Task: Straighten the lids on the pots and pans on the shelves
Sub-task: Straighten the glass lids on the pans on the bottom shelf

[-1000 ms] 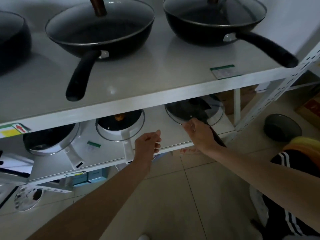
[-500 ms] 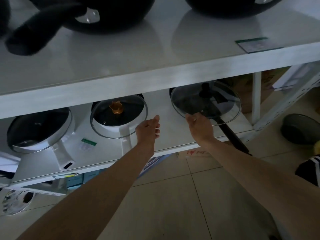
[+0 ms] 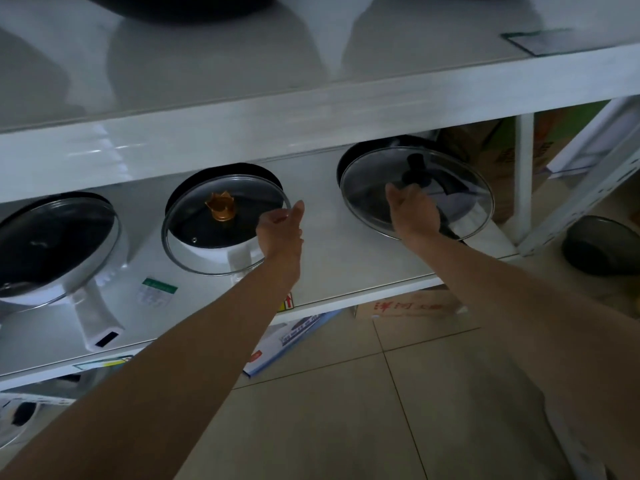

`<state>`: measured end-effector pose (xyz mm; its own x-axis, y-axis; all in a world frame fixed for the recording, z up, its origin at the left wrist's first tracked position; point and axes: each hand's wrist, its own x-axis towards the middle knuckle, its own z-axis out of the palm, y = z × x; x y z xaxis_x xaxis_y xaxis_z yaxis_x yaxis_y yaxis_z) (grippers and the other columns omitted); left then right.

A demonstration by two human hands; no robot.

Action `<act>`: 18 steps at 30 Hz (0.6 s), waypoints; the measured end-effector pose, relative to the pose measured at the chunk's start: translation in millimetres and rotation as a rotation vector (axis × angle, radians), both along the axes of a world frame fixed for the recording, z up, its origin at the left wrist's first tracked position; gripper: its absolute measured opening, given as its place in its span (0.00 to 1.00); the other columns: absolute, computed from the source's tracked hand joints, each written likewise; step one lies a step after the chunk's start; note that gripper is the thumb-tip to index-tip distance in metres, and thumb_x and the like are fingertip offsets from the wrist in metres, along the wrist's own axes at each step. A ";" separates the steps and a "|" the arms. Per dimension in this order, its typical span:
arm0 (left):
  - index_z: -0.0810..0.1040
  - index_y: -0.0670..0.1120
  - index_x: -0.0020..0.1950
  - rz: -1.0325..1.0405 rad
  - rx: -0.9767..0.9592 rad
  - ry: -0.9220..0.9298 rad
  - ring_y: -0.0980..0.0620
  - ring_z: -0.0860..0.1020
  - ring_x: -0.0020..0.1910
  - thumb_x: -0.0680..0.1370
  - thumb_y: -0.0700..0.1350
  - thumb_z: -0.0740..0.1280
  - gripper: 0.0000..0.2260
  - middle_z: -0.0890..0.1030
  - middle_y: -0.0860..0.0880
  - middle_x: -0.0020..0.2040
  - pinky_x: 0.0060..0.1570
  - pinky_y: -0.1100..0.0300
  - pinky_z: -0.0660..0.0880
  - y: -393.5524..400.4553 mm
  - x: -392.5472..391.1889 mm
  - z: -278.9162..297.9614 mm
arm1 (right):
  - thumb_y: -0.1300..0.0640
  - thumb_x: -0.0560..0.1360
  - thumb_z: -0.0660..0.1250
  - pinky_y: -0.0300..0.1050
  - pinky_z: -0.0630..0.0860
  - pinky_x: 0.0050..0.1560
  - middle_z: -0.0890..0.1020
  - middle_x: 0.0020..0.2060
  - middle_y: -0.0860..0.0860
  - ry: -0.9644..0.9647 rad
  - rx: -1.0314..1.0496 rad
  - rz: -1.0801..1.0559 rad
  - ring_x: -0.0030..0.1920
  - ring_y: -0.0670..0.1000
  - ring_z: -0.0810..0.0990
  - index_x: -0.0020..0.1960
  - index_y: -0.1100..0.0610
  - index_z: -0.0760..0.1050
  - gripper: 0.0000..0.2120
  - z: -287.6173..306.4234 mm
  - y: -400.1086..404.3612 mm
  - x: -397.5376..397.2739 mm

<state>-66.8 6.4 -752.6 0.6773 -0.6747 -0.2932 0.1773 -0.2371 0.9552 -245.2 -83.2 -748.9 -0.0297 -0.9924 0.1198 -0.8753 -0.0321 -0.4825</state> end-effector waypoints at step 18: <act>0.70 0.45 0.71 0.192 -0.081 -0.219 0.49 0.81 0.54 0.72 0.46 0.75 0.29 0.75 0.43 0.65 0.44 0.60 0.83 4.3 114.2 -24.7 | 0.46 0.73 0.68 0.60 0.68 0.58 0.74 0.58 0.64 0.329 -0.402 -0.148 0.58 0.64 0.73 0.58 0.62 0.72 0.23 7.8 -42.4 -42.6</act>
<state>47.4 10.7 -777.3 0.8360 -0.5433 -0.0764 -0.0007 -0.1404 0.9901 -287.8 -125.6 -741.1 -0.0627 -0.8544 0.5159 -0.9873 -0.0227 -0.1575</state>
